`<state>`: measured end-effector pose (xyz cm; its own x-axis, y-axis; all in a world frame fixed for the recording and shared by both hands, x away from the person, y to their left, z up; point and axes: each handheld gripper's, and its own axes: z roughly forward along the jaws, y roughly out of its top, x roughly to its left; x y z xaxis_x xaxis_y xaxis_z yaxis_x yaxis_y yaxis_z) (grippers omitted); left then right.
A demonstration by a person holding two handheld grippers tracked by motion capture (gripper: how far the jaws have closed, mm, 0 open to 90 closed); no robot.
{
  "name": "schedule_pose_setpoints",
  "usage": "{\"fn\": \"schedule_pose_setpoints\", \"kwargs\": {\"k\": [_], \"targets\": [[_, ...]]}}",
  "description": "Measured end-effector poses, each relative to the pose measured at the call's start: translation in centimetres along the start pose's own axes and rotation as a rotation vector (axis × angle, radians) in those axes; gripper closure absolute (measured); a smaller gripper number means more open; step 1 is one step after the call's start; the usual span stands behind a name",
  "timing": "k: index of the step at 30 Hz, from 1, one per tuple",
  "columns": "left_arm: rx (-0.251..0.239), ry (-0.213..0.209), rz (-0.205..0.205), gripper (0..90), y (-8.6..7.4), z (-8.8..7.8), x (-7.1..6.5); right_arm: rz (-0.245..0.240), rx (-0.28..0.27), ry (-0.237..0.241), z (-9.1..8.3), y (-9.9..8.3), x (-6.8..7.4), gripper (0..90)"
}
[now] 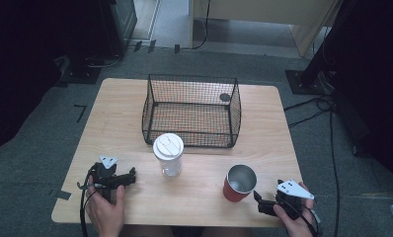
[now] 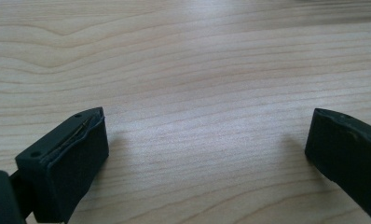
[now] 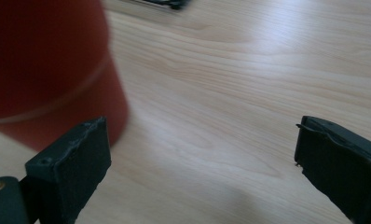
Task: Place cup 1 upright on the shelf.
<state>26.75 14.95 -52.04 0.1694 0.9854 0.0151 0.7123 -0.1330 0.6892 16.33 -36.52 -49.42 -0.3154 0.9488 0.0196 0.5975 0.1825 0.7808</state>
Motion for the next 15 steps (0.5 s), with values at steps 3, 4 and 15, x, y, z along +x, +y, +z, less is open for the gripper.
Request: {"fn": "schedule_pose_setpoints", "kwargs": {"k": [3,4,15], "targets": [[0.0,0.0,0.0,0.1,0.0,0.0,0.0,-0.051,-0.005,0.038,-0.2,0.2,0.7,3.4],[0.0,0.0,0.0,0.1,0.0,0.0,0.0,-0.051,-0.005,0.038,-0.2,0.2,0.7,3.4],[0.0,0.0,0.0,0.1,0.0,0.0,0.0,-0.132,-0.002,0.147,0.1,0.4,2.9,3.2]]}}
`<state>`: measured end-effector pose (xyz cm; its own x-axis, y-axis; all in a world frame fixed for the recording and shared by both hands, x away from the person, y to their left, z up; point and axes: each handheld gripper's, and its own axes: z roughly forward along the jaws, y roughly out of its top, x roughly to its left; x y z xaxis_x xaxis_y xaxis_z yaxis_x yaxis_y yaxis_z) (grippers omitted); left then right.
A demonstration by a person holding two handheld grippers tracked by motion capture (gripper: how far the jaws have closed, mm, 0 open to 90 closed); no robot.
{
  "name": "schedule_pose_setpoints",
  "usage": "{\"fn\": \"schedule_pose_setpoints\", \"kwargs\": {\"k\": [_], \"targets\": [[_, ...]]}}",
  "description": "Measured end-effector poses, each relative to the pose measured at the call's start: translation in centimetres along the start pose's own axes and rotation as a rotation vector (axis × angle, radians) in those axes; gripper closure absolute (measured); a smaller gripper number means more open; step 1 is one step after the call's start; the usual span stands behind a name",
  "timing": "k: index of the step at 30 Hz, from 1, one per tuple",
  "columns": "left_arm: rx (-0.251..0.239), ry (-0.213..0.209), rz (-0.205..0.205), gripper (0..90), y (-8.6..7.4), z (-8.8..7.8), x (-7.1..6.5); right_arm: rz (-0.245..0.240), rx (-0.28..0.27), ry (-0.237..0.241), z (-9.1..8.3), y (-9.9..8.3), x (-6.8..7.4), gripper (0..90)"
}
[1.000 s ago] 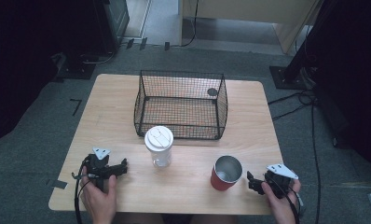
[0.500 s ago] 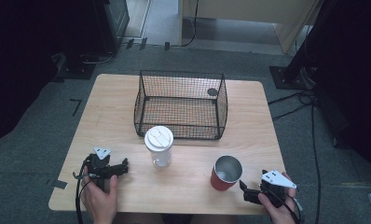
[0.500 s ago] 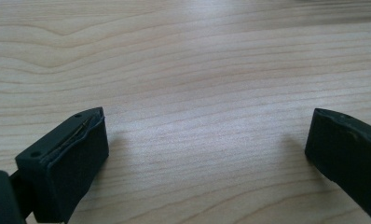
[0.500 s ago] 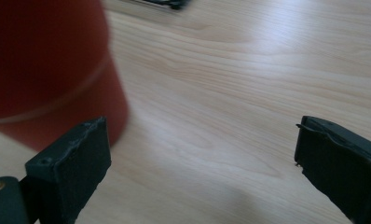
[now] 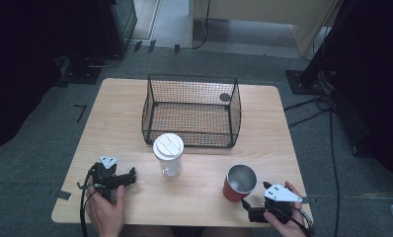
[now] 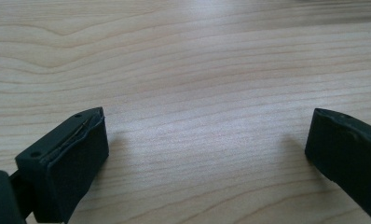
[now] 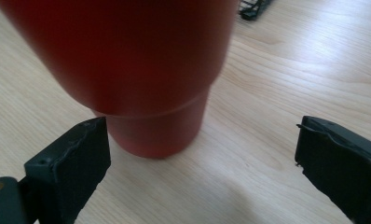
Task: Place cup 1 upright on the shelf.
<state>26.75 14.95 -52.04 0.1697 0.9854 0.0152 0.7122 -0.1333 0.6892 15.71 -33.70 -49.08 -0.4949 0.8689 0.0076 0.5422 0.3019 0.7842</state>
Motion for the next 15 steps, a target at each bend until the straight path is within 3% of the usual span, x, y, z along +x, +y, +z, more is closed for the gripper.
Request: {"fn": "schedule_pose_setpoints", "kwargs": {"k": [7,15], "targets": [[0.0,0.0,0.0,0.1,0.0,0.0,0.0,-0.007,-0.015,0.033,0.4,0.4,1.1,4.3],[0.0,0.0,0.0,0.1,0.0,0.0,0.0,0.003,-0.067,0.076,0.6,1.2,1.9,7.1]]}}
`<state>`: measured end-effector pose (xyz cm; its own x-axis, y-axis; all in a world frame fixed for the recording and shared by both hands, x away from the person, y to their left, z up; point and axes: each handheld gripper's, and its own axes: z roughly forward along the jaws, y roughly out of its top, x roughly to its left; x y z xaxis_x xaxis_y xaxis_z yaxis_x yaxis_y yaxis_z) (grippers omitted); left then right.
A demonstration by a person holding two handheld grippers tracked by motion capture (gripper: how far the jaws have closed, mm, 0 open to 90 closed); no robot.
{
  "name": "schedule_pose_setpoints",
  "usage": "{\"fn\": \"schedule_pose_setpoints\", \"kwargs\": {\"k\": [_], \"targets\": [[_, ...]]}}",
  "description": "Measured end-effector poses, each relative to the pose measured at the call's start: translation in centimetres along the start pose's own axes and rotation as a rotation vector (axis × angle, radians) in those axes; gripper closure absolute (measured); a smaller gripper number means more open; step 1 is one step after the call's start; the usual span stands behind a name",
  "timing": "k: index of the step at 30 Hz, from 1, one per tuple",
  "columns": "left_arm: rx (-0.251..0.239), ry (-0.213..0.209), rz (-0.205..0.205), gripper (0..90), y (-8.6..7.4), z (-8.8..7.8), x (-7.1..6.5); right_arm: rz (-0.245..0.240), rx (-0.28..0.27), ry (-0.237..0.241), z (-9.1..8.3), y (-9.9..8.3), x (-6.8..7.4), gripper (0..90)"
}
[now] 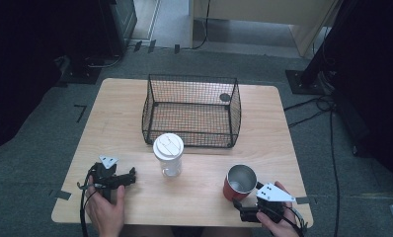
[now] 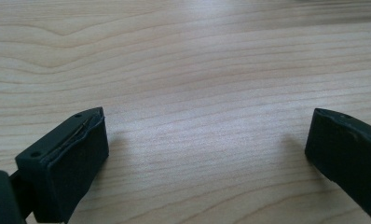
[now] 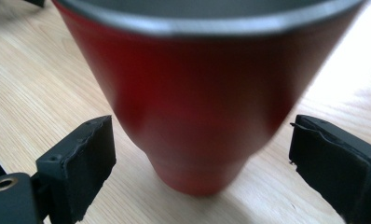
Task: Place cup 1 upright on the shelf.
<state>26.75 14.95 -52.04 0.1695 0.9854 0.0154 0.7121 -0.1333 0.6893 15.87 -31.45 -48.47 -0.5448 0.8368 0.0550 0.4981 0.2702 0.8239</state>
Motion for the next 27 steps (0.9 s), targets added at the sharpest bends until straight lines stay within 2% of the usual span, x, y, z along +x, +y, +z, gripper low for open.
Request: {"fn": "schedule_pose_setpoints", "kwargs": {"k": [3,6,13,17,19,24,27], "targets": [[0.0,0.0,0.0,0.1,0.0,0.0,0.0,0.007,-0.021,0.012,0.0,0.4,0.3,7.3],[0.0,0.0,0.0,0.1,0.0,0.0,0.0,0.026,-0.052,0.003,0.2,0.9,0.3,7.9],[0.0,0.0,0.0,0.1,0.0,0.0,0.0,0.049,-0.068,-0.004,0.7,1.5,0.5,6.4],[0.0,0.0,0.0,0.1,0.0,0.0,0.0,0.044,-0.057,-0.042,1.3,2.0,1.0,4.6],[0.0,0.0,0.0,0.1,0.0,0.0,0.0,0.044,-0.056,-0.047,1.4,2.1,1.1,4.1],[0.0,0.0,0.001,0.1,0.0,0.0,0.0,0.077,-0.064,-0.082,2.8,2.9,1.4,3.3],[0.0,0.0,-0.001,0.1,0.0,0.0,0.0,0.079,-0.071,-0.088,3.2,3.2,1.6,4.9]]}}
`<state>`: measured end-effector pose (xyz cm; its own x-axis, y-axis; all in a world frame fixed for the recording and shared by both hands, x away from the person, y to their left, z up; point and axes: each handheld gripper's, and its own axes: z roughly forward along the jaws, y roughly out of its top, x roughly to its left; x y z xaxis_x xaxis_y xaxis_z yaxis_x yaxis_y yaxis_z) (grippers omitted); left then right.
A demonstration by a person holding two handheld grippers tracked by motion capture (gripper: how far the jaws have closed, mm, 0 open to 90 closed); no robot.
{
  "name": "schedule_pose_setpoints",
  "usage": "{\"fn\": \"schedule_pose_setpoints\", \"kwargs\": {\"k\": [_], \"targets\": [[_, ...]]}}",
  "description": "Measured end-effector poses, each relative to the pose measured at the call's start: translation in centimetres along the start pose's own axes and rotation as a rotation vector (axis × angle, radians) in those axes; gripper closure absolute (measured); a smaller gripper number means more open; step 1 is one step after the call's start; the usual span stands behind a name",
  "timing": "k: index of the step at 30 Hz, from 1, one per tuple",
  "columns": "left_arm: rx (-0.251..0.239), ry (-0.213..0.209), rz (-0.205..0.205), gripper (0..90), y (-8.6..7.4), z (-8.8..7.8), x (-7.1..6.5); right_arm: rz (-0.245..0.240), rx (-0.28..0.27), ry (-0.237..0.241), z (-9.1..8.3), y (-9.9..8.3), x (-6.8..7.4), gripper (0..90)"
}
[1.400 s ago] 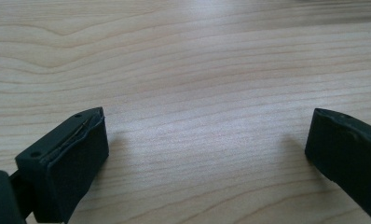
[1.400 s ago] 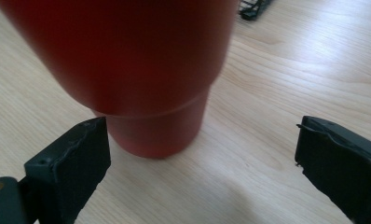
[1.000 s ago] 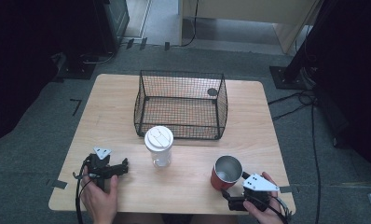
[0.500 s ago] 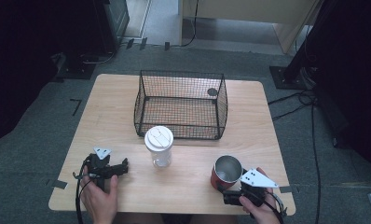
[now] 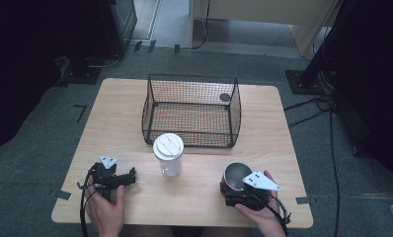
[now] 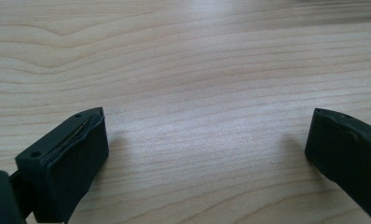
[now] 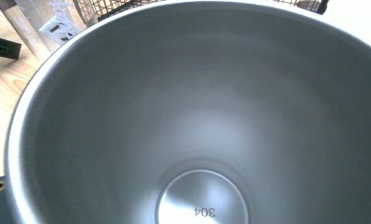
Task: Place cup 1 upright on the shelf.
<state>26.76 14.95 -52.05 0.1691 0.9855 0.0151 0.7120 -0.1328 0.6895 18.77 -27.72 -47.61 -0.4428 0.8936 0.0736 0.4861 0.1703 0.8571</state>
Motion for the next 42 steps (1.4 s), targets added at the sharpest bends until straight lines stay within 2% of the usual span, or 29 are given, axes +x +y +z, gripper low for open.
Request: {"fn": "schedule_pose_setpoints", "kwargs": {"k": [9,16,19,22,24,34,42], "targets": [[-0.002,0.001,-0.002,0.1,0.0,0.1,-0.1,-0.013,-0.013,-0.018,0.7,0.5,0.8,7.2],[-0.002,0.0,-0.002,0.1,0.0,0.1,-0.1,0.007,-0.045,-0.002,0.8,1.1,1.1,7.5],[-0.002,0.001,-0.002,0.1,0.0,0.0,-0.1,0.03,-0.061,0.014,0.6,2.0,0.9,7.5],[-0.002,0.001,-0.002,0.1,0.0,0.0,-0.1,0.029,-0.069,0.017,0.5,2.5,0.9,7.5],[-0.003,0.001,-0.003,0.1,0.0,0.1,-0.1,0.012,-0.079,0.013,0.4,3.5,0.9,7.5],[-0.004,0.001,-0.004,0.1,0.0,0.1,-0.1,-0.011,-0.109,0.017,0.7,6.2,1.2,7.5],[-0.004,0.002,-0.003,0.1,0.0,0.1,-0.1,-0.007,-0.139,0.009,1.3,8.2,1.5,7.5]]}}
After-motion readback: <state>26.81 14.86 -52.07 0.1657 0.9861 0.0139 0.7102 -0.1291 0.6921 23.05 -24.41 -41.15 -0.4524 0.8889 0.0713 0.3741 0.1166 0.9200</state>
